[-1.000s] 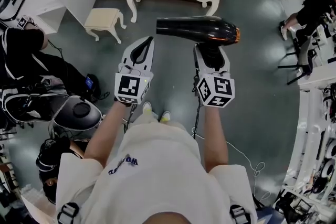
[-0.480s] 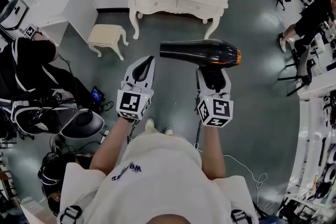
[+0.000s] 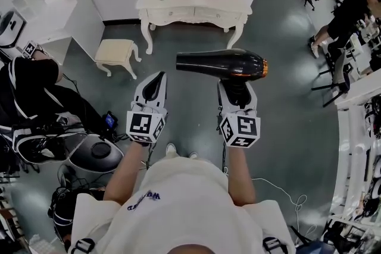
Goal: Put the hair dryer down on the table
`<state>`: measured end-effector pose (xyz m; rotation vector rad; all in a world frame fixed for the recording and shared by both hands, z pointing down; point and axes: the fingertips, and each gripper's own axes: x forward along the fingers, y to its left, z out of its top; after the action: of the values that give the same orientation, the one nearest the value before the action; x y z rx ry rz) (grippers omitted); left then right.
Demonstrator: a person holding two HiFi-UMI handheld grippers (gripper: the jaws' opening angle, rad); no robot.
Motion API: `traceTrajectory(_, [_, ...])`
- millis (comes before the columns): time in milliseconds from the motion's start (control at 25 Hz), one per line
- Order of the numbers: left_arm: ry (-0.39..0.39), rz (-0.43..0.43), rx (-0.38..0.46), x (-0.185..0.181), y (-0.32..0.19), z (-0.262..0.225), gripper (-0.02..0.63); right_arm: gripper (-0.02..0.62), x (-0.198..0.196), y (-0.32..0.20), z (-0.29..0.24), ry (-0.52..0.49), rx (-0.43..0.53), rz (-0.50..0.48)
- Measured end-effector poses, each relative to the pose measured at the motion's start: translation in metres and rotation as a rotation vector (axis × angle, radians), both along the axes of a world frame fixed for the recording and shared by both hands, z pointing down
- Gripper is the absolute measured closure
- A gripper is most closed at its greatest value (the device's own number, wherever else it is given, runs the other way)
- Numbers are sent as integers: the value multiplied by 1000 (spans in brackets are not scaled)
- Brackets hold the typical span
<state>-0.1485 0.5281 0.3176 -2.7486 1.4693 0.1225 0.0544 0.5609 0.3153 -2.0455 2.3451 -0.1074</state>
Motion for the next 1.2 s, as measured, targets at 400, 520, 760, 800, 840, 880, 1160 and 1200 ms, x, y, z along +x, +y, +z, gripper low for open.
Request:
traceTrajectory(400, [-67, 8, 48, -8, -9, -6, 597, 318, -8, -16, -7, -35, 14, 2])
traceTrajectory(520, [-77, -23, 50, -28, -11, -2, 597, 319, -16, -20, -4, -66, 12, -4])
traceTrajectory(760, [-78, -44, 28, -53, -19, 2, 597, 320, -28, -33, 3, -109, -17, -13])
traceTrajectory(800, [-78, -44, 30, -56, -18, 2, 597, 321, -31, -34, 5, -110, -18, -12])
traceTrajectory(840, [-79, -47, 34, -59, -19, 2, 597, 321, -34, -34, 6, -106, -15, -11])
traceTrajectory(880, [-77, -53, 38, -63, -20, 2, 597, 321, -37, -35, 6, -101, -13, -10])
traceTrajectory(1160, [-62, -12, 42, -75, -33, 5, 597, 319, -51, -37, 10, -74, -36, 33])
traceTrajectory(1200, [-64, -1, 44, -72, -38, 4, 597, 319, -49, -41, 8, -64, -36, 42])
